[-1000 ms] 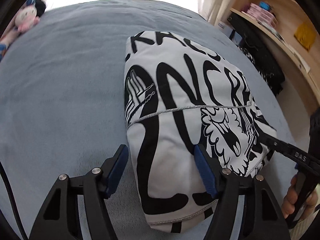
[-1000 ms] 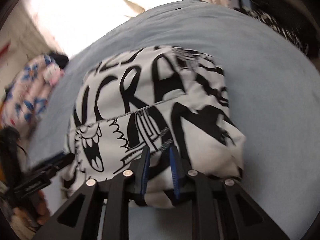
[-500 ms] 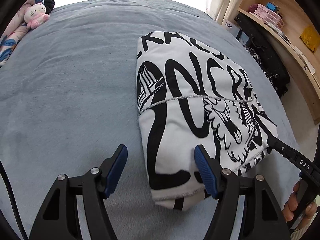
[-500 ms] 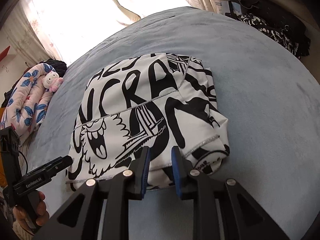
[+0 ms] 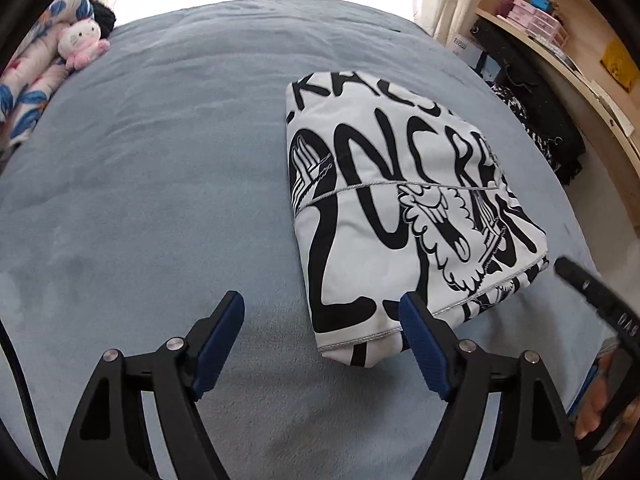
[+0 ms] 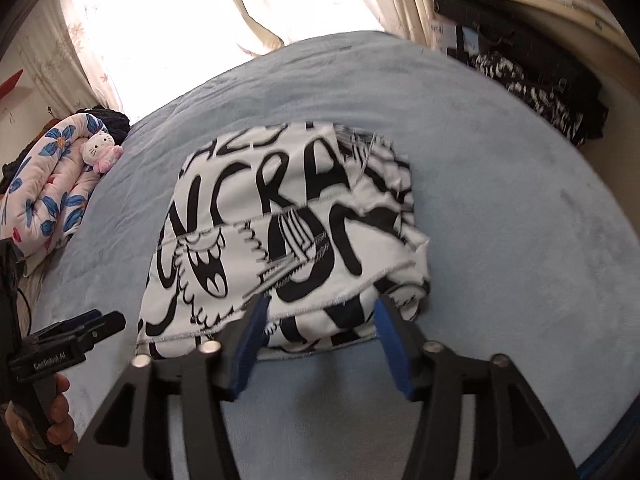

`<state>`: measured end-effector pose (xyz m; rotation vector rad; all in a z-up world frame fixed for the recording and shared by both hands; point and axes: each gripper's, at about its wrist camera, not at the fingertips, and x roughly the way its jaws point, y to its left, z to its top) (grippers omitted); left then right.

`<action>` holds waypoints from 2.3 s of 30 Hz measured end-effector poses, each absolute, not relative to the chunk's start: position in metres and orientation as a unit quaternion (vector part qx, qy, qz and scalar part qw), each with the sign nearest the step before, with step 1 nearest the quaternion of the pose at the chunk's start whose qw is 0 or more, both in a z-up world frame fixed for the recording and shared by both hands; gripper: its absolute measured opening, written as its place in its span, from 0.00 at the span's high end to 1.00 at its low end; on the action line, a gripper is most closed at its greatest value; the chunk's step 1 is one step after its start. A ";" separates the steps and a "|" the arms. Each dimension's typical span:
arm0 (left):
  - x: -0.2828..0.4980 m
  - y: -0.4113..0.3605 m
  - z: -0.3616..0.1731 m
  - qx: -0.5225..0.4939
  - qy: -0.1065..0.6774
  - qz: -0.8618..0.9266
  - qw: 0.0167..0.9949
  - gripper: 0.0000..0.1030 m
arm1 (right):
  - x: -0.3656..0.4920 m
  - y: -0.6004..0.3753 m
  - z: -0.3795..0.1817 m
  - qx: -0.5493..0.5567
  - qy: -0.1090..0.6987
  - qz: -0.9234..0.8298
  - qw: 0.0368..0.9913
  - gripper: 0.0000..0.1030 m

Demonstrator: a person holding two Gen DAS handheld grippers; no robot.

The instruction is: Fold large clothes

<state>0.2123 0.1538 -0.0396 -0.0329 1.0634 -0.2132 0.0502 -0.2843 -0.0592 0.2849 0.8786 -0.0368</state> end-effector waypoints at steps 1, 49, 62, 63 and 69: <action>0.212 0.154 -0.037 -0.016 0.507 -0.104 0.856 0.24 | 0.051 -0.285 -0.053 0.133 0.418 -0.022 0.898 0.29; 0.352 0.141 -0.132 -0.212 0.590 -0.237 0.742 0.00 | 0.215 -0.374 -0.185 0.293 0.527 0.168 0.780 0.25; 0.340 0.117 -0.092 -0.123 0.558 -0.199 0.796 0.30 | 0.206 -0.346 -0.158 0.263 0.514 0.120 0.808 0.57; 0.341 0.116 -0.088 -0.113 0.553 -0.198 0.801 0.32 | 0.203 -0.345 -0.155 0.257 0.512 0.116 0.812 0.58; 0.322 0.115 -0.064 -0.064 0.534 -0.193 0.821 0.44 | 0.184 -0.321 -0.130 0.227 0.506 0.094 0.827 0.70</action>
